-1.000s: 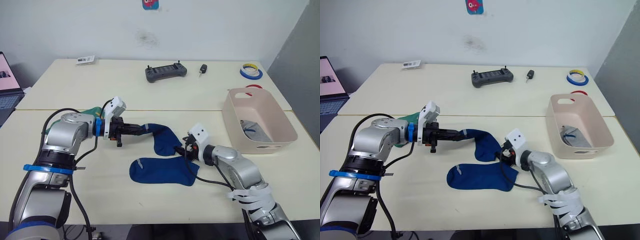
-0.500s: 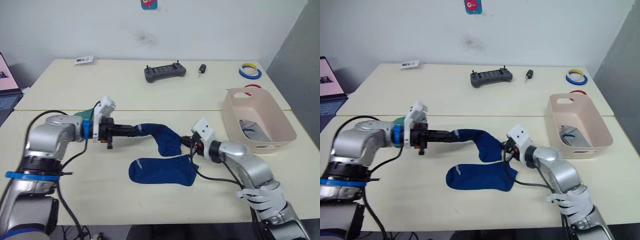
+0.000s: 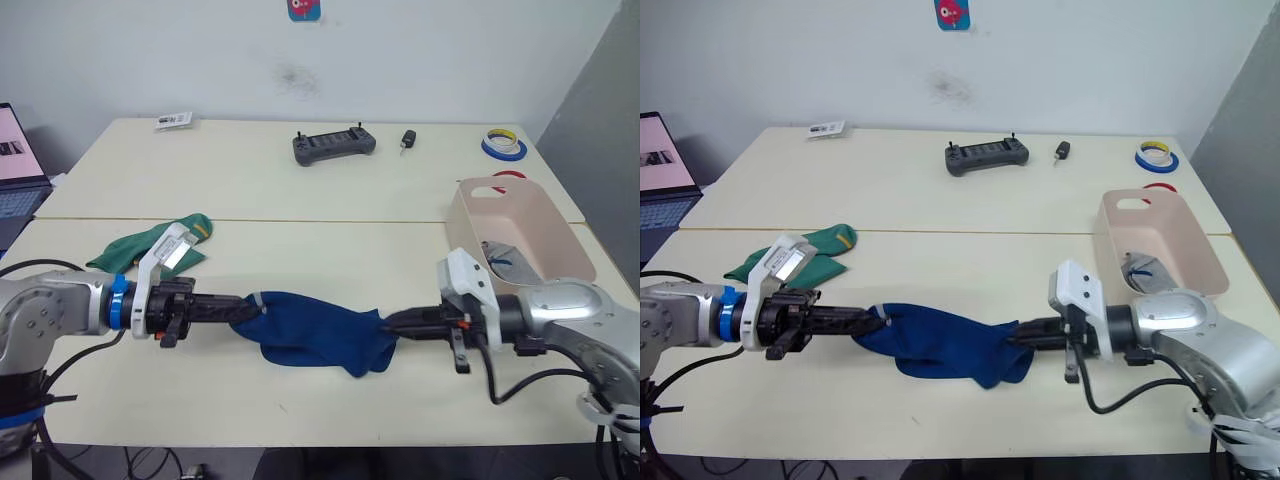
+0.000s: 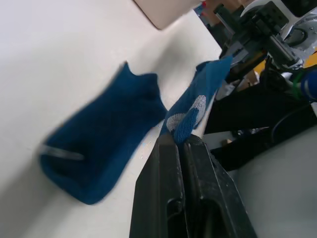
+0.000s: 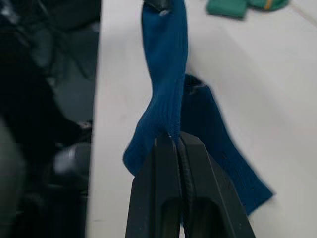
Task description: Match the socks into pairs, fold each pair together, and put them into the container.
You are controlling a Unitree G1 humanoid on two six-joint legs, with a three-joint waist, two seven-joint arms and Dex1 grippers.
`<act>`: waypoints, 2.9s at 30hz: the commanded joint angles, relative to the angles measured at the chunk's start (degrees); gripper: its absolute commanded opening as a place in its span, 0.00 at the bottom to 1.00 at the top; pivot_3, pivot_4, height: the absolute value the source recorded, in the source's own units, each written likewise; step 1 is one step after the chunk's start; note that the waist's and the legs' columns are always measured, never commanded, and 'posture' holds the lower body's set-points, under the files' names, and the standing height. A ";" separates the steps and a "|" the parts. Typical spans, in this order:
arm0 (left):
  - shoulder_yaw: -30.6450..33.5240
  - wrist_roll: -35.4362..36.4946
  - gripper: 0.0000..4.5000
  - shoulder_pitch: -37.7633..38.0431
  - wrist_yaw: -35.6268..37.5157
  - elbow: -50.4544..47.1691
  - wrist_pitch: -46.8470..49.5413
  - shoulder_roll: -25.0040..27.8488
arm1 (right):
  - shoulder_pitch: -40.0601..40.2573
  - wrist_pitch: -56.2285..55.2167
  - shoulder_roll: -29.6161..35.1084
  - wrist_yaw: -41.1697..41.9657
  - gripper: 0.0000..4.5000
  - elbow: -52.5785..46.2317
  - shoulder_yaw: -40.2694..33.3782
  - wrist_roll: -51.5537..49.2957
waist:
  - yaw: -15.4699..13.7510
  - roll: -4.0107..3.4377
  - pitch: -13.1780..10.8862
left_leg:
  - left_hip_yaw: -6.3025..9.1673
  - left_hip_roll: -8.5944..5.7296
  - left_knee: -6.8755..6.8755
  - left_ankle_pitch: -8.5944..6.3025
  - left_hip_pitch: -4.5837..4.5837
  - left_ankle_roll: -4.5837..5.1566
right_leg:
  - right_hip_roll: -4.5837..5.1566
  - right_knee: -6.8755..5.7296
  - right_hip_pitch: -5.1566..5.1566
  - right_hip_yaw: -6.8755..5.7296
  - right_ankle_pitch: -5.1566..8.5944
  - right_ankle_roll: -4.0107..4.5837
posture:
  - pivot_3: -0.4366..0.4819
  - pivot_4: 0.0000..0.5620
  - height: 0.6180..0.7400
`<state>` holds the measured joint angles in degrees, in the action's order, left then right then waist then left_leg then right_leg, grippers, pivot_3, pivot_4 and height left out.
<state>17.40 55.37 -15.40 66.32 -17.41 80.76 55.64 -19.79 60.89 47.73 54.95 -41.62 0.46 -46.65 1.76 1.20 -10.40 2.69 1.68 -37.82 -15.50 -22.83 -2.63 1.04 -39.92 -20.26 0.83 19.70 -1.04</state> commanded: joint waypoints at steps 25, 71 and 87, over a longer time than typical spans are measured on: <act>-10.71 -13.13 0.00 6.41 -15.09 13.04 -19.67 -14.67 | -7.31 -13.55 -5.87 -9.37 0.37 17.97 14.17 24.22 | -0.08 0.01 0.00 | 0.00 -0.02 -0.02 0.01 -0.05 -0.02 | 0.02 0.01 -0.04 -0.02 0.00 0.01 | 0.48 0.27 1.00; 1.54 -9.56 0.54 5.34 -9.61 9.28 -26.11 -5.04 | 16.73 -19.93 -14.72 -21.53 0.54 2.52 6.85 21.97 | -0.47 -0.05 0.05 | -0.03 -0.05 0.04 0.01 -0.02 -0.04 | 0.07 0.06 0.00 -0.04 0.00 -0.01 | 0.48 0.27 1.00; -26.74 -30.97 0.00 -2.01 -2.42 13.15 -51.46 -12.03 | 8.89 -24.42 -24.98 -25.49 0.00 14.90 25.47 34.27 | 0.12 -0.02 0.04 | -0.12 0.00 0.06 0.01 -0.03 -0.04 | -0.14 -0.01 -0.13 0.10 0.00 0.00 | 0.48 0.27 1.00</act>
<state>-9.43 26.20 -17.73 63.07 -5.69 32.03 43.33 -10.52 38.03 23.02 29.81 -27.02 24.97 -13.99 1.88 1.18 -10.36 2.58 1.69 -37.75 -15.49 -22.86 -2.67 0.91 -39.93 -20.40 0.92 19.70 -1.04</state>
